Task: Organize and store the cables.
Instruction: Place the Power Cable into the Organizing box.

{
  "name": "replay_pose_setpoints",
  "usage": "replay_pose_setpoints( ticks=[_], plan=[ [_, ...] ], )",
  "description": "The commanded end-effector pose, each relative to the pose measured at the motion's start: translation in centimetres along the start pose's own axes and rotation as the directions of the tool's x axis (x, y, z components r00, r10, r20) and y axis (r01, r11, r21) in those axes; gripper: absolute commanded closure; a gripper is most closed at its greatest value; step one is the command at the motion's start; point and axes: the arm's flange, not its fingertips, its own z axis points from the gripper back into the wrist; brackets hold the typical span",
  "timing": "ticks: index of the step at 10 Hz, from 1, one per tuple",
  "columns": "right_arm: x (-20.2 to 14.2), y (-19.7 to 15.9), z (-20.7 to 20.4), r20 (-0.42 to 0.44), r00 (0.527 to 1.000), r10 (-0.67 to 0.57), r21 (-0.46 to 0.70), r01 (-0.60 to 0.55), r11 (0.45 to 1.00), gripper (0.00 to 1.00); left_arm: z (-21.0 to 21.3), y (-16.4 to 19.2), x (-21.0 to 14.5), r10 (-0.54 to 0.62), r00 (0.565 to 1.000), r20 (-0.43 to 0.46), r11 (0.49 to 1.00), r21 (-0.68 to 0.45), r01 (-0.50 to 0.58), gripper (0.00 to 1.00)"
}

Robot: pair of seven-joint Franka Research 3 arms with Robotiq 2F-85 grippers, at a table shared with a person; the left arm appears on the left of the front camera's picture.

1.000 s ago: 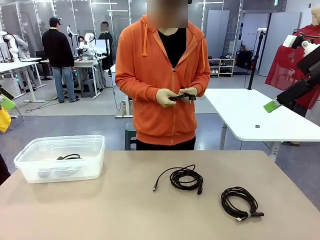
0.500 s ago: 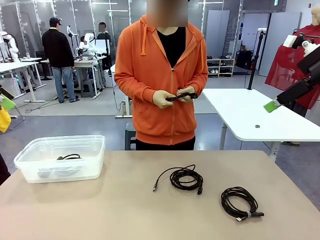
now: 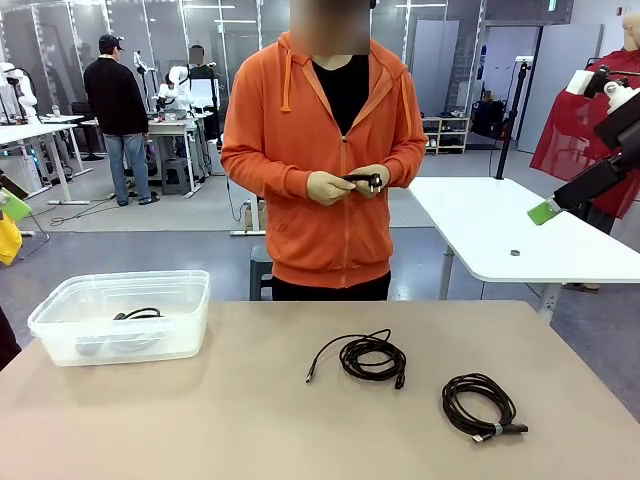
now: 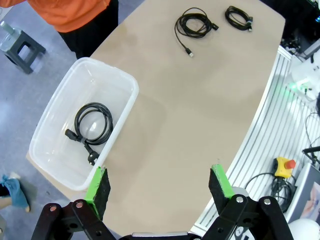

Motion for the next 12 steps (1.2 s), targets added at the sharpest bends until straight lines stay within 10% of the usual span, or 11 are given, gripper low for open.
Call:
replay_pose_setpoints(
  ticks=[1,12],
  plan=[
    [-0.03,0.04,0.01,-0.005,1.000,0.000,-0.002,0.000,1.000,0.00,0.02,0.01,0.02,-0.007,1.000,0.001,1.000,0.003,0.007,0.00],
    [-0.03,0.04,0.01,-0.005,1.000,0.000,-0.002,0.000,1.000,0.00,0.02,0.01,0.02,-0.007,1.000,0.001,1.000,0.003,0.007,0.00]
  ],
)
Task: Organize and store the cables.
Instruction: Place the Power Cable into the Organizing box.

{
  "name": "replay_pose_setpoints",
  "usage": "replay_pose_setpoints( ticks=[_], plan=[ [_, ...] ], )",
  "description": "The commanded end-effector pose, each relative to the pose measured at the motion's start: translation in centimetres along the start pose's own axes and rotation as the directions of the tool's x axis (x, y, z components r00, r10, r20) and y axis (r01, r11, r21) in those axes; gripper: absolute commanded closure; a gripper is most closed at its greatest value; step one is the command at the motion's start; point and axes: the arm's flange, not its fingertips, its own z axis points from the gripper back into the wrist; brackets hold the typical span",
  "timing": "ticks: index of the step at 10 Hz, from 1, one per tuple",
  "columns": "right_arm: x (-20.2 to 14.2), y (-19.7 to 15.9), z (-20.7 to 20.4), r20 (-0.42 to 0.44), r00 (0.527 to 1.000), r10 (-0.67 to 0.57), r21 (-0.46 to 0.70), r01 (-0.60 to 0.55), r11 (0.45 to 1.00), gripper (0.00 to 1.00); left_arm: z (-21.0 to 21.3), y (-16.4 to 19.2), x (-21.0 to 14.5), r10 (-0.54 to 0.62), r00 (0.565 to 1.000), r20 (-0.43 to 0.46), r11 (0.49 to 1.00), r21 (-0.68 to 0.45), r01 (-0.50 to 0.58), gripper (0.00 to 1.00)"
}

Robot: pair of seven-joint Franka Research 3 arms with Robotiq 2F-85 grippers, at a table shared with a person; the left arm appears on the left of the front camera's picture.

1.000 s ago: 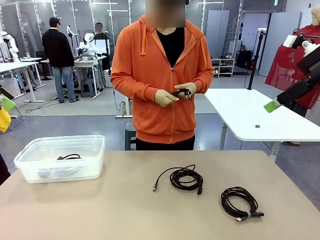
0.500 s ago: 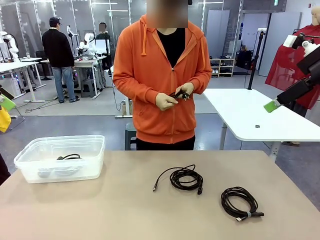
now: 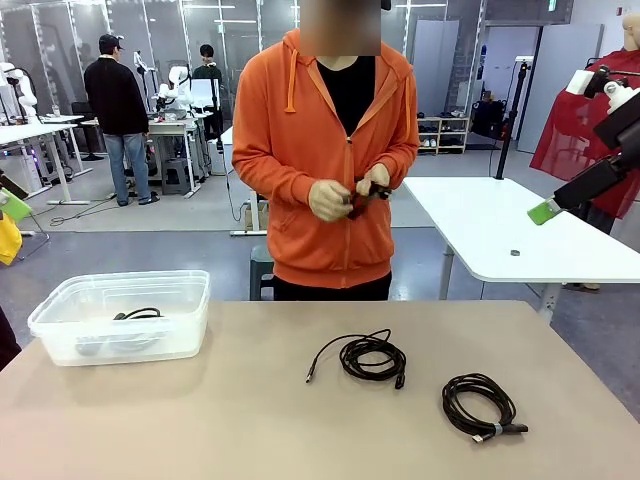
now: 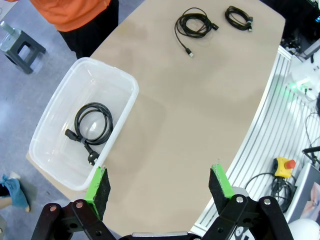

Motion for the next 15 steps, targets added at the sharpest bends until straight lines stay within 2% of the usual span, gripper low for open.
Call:
replay_pose_setpoints(
  ticks=[1,15],
  plan=[
    [-0.03,0.04,0.01,-0.005,1.000,0.000,-0.002,0.000,1.000,0.00,0.02,0.01,0.02,-0.007,1.000,0.001,1.000,0.003,0.007,0.00],
    [-0.03,0.04,0.01,-0.005,1.000,0.000,-0.002,0.000,1.000,0.00,0.02,0.01,0.02,-0.007,1.000,0.001,1.000,0.003,0.007,0.00]
  ],
)
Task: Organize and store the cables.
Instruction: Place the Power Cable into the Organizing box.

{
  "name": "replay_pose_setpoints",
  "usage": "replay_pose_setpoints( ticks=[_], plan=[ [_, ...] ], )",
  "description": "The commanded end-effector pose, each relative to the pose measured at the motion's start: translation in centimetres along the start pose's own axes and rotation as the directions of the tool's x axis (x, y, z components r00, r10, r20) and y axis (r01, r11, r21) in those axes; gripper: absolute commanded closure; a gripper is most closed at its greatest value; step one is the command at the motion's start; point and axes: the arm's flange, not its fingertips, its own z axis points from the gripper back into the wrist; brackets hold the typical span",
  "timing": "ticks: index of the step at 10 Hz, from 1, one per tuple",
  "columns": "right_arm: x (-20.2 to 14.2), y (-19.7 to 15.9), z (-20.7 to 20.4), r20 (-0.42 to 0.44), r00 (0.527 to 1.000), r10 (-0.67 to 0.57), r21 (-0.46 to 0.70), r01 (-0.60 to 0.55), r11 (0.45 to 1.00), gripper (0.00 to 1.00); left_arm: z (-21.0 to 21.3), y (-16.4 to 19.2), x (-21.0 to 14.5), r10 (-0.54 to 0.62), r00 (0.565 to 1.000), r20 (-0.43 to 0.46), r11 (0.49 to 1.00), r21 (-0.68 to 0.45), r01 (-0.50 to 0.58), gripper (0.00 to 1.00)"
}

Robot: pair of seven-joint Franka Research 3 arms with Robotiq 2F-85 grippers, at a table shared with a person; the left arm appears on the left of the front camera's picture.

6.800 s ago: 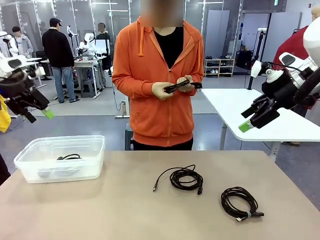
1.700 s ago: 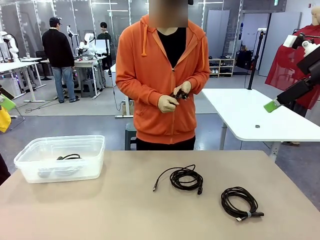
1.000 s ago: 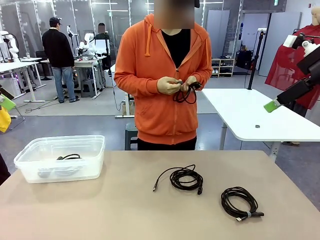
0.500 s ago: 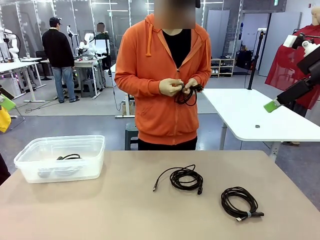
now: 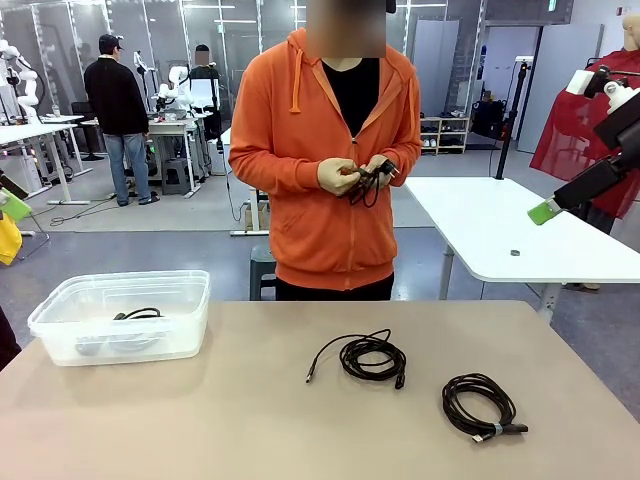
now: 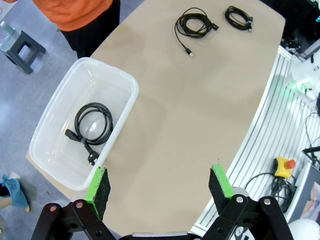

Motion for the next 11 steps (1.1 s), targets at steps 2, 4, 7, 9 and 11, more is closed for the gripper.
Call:
replay_pose_setpoints(
  ticks=[2,4,7,9,11],
  plan=[
    [-0.03,0.04,0.00,-0.005,1.000,0.000,-0.002,0.000,1.000,0.00,0.02,0.01,0.02,-0.007,1.000,0.001,1.000,0.003,0.007,0.00],
    [-0.03,0.04,0.00,-0.005,1.000,0.000,-0.002,0.000,1.000,0.00,0.02,0.01,0.02,-0.007,1.000,0.001,1.000,0.003,0.007,0.00],
    [-0.03,0.04,0.00,-0.005,1.000,0.000,-0.002,0.000,1.000,0.00,0.02,0.01,0.02,-0.007,1.000,0.001,1.000,0.003,0.007,0.00],
    [-0.03,0.04,0.00,-0.005,1.000,0.000,-0.002,0.000,1.000,0.00,0.02,0.01,0.02,-0.007,1.000,0.001,1.000,0.003,0.007,0.00],
    [-0.03,0.04,0.00,-0.005,1.000,0.000,-0.002,0.000,1.000,0.00,0.02,0.01,0.02,-0.007,1.000,0.001,1.000,0.003,0.007,0.00]
  ],
)
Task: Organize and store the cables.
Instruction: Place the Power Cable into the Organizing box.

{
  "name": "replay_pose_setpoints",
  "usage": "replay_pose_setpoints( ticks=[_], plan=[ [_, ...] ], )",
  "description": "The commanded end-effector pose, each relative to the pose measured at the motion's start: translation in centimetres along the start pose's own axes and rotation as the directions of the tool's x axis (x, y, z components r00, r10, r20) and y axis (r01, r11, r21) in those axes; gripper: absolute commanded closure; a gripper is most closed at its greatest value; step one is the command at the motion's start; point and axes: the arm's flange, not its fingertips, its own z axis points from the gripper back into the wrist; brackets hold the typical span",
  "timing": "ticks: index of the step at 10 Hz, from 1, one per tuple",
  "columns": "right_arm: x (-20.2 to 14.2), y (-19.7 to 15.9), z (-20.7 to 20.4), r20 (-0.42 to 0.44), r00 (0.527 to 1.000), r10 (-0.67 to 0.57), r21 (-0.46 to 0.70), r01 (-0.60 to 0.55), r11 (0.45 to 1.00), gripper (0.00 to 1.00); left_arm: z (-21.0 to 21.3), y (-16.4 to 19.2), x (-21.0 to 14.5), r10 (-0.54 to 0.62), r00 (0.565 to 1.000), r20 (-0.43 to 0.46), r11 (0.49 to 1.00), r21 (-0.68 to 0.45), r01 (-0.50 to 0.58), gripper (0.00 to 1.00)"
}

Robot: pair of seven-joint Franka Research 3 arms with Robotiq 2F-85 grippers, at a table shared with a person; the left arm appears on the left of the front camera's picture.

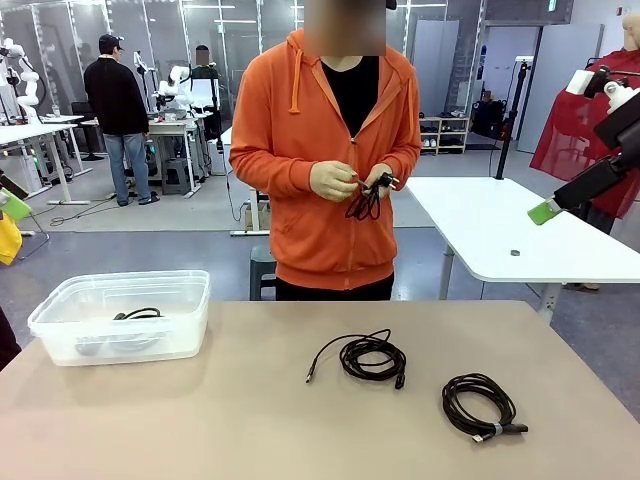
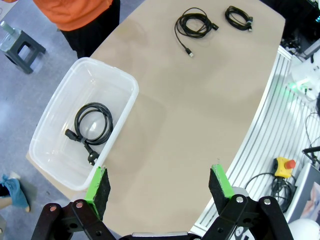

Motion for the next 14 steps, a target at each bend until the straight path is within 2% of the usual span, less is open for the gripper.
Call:
replay_pose_setpoints(
  ticks=[1,14],
  plan=[
    [-0.03,0.04,0.00,-0.005,1.000,0.000,-0.002,0.000,1.000,0.00,0.02,0.01,0.02,-0.007,1.000,0.001,1.000,0.003,0.007,0.00],
    [-0.03,0.04,0.00,-0.005,1.000,0.000,-0.002,0.000,1.000,0.00,0.02,0.01,0.02,-0.007,1.000,0.001,1.000,0.003,0.007,0.00]
  ],
)
